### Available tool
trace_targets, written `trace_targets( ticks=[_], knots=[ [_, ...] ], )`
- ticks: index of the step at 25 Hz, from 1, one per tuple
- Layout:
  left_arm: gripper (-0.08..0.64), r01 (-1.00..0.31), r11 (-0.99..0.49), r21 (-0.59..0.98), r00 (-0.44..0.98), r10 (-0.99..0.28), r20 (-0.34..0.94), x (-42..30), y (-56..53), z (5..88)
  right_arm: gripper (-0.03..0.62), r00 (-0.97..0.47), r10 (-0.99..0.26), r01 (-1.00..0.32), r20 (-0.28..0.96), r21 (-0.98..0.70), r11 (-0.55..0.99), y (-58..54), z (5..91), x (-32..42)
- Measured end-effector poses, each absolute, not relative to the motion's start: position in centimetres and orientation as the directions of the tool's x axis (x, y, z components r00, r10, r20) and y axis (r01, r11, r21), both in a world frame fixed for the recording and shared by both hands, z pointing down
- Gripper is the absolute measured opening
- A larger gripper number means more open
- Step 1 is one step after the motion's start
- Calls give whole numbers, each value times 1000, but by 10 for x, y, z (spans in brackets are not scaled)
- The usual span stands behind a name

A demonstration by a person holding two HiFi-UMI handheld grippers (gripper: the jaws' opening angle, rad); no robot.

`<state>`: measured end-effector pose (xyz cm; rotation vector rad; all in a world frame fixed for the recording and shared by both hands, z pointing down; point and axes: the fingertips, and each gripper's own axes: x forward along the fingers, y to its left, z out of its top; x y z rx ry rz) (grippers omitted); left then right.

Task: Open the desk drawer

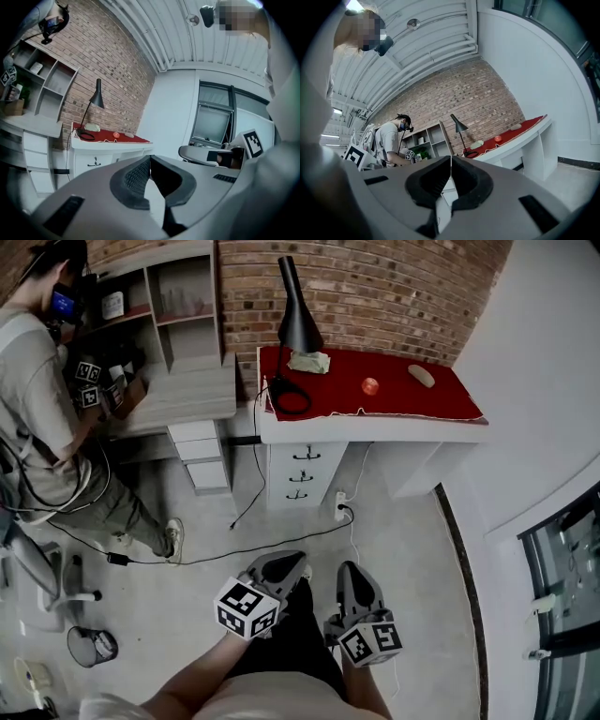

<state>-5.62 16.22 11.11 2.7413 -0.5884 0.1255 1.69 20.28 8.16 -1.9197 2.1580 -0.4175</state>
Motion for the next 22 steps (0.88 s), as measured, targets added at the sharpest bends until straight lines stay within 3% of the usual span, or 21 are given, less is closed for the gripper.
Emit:
trace_targets(
  ticks=[22],
  knots=[
    [11, -475, -831, 290, 879, -428, 211, -20, 80, 126, 18, -182, -982, -923, 54, -354, 152, 108, 95, 56]
  ],
)
